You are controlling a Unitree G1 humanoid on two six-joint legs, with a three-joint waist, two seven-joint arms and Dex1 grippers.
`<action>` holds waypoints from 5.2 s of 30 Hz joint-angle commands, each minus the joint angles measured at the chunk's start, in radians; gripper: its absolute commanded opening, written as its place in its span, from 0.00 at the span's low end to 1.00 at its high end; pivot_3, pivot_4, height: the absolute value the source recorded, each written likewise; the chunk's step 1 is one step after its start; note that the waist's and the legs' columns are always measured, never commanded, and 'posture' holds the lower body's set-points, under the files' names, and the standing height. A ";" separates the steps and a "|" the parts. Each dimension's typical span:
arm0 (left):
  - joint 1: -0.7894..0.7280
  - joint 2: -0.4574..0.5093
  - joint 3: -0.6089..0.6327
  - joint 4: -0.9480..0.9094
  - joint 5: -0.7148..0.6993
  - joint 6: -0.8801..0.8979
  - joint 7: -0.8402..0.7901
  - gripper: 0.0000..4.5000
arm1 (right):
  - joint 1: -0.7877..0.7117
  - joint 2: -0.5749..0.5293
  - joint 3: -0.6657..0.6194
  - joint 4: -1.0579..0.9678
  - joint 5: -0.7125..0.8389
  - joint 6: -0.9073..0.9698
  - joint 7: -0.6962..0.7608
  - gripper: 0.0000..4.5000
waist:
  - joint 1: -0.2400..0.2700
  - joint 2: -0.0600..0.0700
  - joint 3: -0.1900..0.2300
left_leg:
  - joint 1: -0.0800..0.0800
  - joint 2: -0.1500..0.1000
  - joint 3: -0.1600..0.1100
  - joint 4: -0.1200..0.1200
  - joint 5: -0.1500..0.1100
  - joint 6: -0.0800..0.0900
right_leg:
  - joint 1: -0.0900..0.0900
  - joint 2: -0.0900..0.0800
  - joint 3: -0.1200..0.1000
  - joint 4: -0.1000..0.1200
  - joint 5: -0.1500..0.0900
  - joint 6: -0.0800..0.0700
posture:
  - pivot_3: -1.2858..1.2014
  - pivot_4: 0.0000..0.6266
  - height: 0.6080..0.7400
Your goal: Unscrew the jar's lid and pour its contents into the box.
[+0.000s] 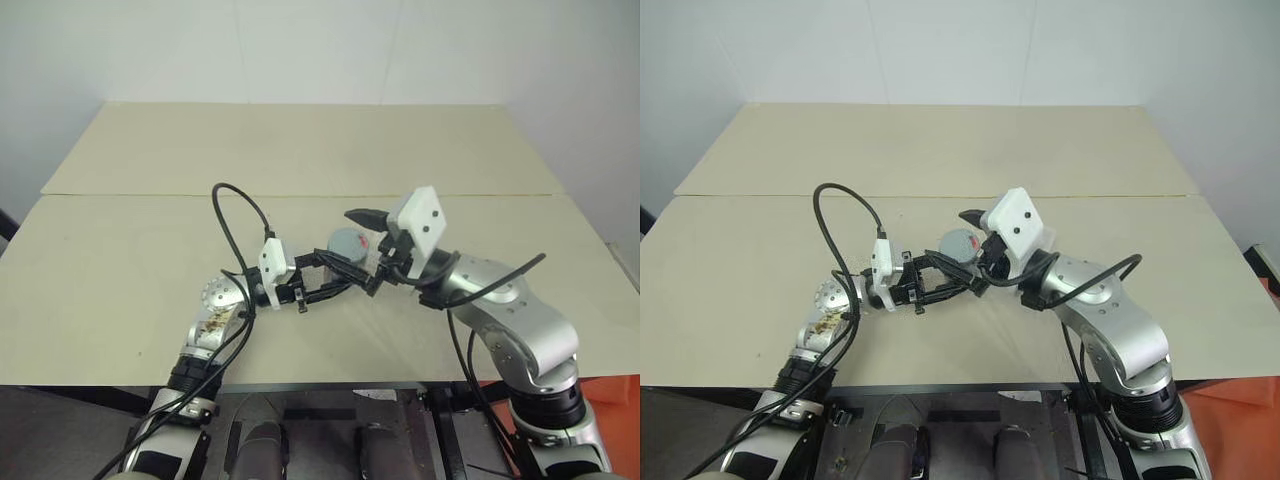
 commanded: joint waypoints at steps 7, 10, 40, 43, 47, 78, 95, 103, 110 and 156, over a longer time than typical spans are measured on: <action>-0.005 0.000 0.025 -0.014 -0.040 0.001 -0.029 0.48 | 0.025 -0.019 -0.065 -0.047 -0.003 -0.044 0.003 0.97 | 0.000 0.000 0.000 | 0.000 0.000 0.000 0.000 0.000 0.000 | 0.000 0.000 0.000 0.000 0.000 0.000 | 0.52 0.24 1.00; -0.005 0.001 0.028 -0.002 -0.039 -0.002 -0.034 0.48 | 0.033 -0.028 -0.076 -0.051 0.000 -0.051 0.006 0.97 | 0.000 0.000 0.000 | 0.000 0.000 0.000 0.000 0.000 0.000 | 0.000 0.000 0.000 0.000 0.000 0.000 | 0.52 0.24 1.00; 0.024 -0.012 0.069 -0.009 -0.055 0.004 -0.030 0.48 | 0.033 -0.015 -0.088 -0.082 0.079 -0.065 0.056 0.97 | -0.001 0.000 0.000 | 0.000 0.000 0.000 0.000 0.000 0.000 | 0.000 0.000 0.000 0.000 0.000 0.000 | 0.52 0.24 1.00; 0.029 -0.017 0.067 -0.018 -0.060 0.006 -0.031 0.48 | 0.008 0.036 -0.040 -0.053 0.049 -0.072 0.021 0.97 | -0.001 0.000 0.000 | 0.000 0.000 0.000 0.000 0.000 0.000 | 0.000 0.000 0.000 0.000 0.000 0.000 | 0.52 0.24 1.00; 0.037 -0.021 0.064 -0.034 -0.066 0.013 -0.033 0.48 | -0.025 0.095 -0.009 -0.005 0.010 -0.078 -0.032 0.97 | -0.001 0.000 0.000 | 0.000 0.000 0.000 0.000 0.000 0.000 | 0.000 0.000 0.000 0.000 0.000 0.000 | 0.52 0.24 1.00; 0.007 -0.013 0.095 0.037 -0.085 -0.005 -0.056 0.48 | 0.045 0.056 -0.097 -0.038 0.031 -0.065 -0.042 0.97 | 0.000 0.000 0.000 | 0.000 0.000 0.000 0.000 0.000 0.000 | 0.000 0.000 0.000 0.000 0.000 0.000 | 0.52 0.24 1.00; -0.001 -0.014 0.122 0.043 -0.090 -0.009 -0.056 0.48 | 0.122 -0.014 -0.133 -0.069 0.061 -0.063 -0.021 0.97 | 0.000 0.000 0.000 | 0.000 0.000 0.000 0.000 0.000 0.000 | 0.000 0.000 0.000 0.000 0.000 0.000 | 0.52 0.24 1.00; 0.000 -0.011 0.124 0.037 -0.092 -0.006 -0.058 0.48 | 0.176 -0.071 -0.160 -0.043 0.029 -0.081 -0.015 0.97 | 0.001 0.000 0.000 | 0.000 0.000 0.000 0.000 0.000 0.000 | 0.001 0.000 0.000 0.000 0.000 0.000 | 0.52 0.24 1.00; 0.002 -0.020 0.109 0.029 -0.088 -0.002 -0.063 0.48 | 0.115 -0.015 -0.043 0.014 -0.078 -0.097 -0.061 0.97 | -0.002 0.000 0.000 | 0.001 0.000 0.001 0.000 0.000 0.000 | 0.000 0.000 0.000 0.000 0.000 0.000 | 0.52 0.24 1.00; -0.007 -0.014 0.073 0.014 -0.063 0.072 -0.037 0.47 | -0.068 0.088 0.029 0.002 0.030 -0.007 -0.068 1.00 | 0.000 0.000 0.000 | 0.000 0.000 0.000 0.000 0.000 0.000 | 0.000 0.000 0.000 0.000 0.000 0.000 | 0.52 0.24 1.00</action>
